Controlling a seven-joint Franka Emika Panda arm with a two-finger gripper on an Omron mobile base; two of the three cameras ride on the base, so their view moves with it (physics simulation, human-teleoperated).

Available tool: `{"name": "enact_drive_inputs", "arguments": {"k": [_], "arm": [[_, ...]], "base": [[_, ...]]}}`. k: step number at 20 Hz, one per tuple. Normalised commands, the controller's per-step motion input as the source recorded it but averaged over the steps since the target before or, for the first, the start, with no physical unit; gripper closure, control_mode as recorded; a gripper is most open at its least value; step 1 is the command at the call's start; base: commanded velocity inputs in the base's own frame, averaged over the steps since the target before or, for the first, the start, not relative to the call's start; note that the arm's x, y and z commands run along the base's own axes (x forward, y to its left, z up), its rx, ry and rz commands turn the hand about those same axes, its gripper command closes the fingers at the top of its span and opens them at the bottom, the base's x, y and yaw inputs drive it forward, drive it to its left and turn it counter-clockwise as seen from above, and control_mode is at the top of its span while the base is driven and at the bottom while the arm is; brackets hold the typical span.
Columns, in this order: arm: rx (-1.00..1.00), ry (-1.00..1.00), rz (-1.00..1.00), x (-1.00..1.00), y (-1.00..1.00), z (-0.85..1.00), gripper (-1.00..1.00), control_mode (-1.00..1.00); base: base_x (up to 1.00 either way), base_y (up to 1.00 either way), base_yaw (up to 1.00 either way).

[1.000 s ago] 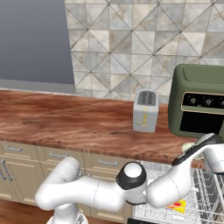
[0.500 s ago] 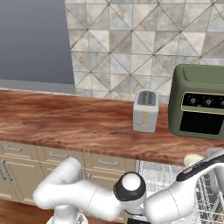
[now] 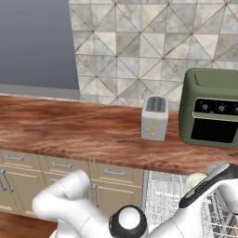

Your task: Pick up the cup and bowl from the counter, place them in the dishwasher, and close the dishwasher door.

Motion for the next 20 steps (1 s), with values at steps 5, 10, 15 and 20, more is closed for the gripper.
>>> {"name": "enact_drive_inputs", "arguments": {"k": [5,10,15,20], "arm": [[-0.34,-0.16,-0.11,-0.05,0.58,-0.3,1.0,-1.0],[-0.2,-0.05,-0.08,0.0,0.18,-0.5,1.0,-1.0],[-0.1,0.0,-0.02,0.01,-0.11,-0.51,1.0,-1.0],[-0.04,0.0,-0.02,0.1,-0.35,-0.3,1.0,-1.0]], "base": [[0.0,0.0,0.0],[0.0,0.0,0.0],[0.0,0.0,0.0],[0.0,0.0,0.0]]}}
